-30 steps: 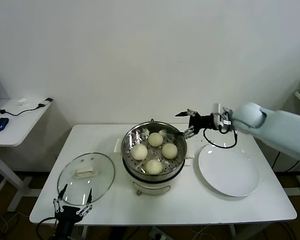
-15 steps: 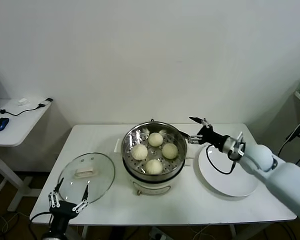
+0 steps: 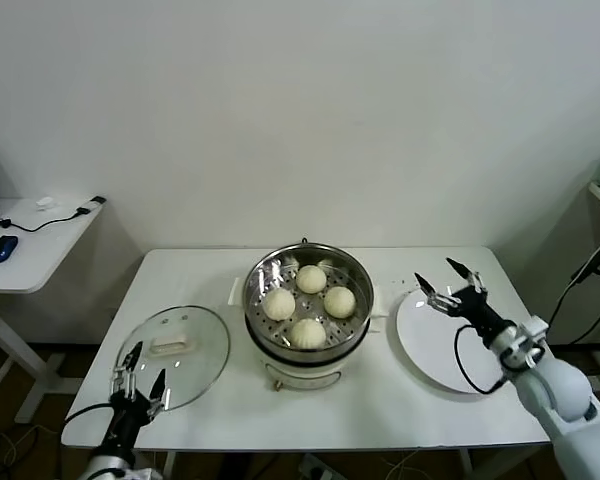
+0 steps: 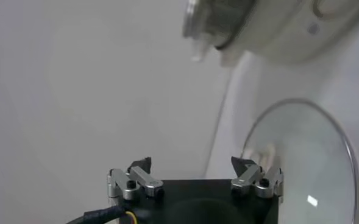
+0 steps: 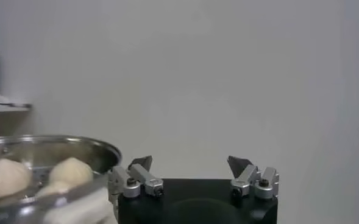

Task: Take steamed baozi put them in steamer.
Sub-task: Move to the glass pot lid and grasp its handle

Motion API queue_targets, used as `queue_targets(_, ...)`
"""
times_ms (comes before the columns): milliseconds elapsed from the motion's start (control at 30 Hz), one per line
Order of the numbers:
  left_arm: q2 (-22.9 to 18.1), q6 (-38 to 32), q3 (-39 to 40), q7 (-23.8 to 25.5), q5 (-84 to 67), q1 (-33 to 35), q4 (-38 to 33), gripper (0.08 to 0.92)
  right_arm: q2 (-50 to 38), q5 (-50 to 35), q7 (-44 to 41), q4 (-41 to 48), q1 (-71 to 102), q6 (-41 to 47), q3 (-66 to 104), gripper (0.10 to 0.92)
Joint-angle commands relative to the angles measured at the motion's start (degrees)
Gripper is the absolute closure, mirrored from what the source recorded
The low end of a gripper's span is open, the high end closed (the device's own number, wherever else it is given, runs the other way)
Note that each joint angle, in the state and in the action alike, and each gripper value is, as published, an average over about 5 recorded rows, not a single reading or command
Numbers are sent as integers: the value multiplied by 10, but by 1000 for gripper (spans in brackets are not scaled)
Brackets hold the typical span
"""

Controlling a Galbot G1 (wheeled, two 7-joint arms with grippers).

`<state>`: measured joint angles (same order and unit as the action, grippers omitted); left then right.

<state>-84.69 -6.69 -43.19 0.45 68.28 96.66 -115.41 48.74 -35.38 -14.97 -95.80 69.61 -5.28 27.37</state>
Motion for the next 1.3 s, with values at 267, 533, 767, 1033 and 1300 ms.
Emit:
queue_targets(267,4,119,87,-62,206,-165,205,177,94,82,4,7,154,-15,132,203)
queue_targets(533,4,160,95,-73,201,-215,269,177,107,103,5,15,153,-20,133,203)
queue_targets(767,9,177,89,-92,189,-247,311,177,111,113,5,26,142,-22,126,203)
queue_targets(1033,20,181,88,-110,169,-273,342,177,115,123,4,41,121,-24,114,203)
queue_targets(1300,23,175,92,-112,149,-286,353,181,119,134,1,56,108,-27,109,203)
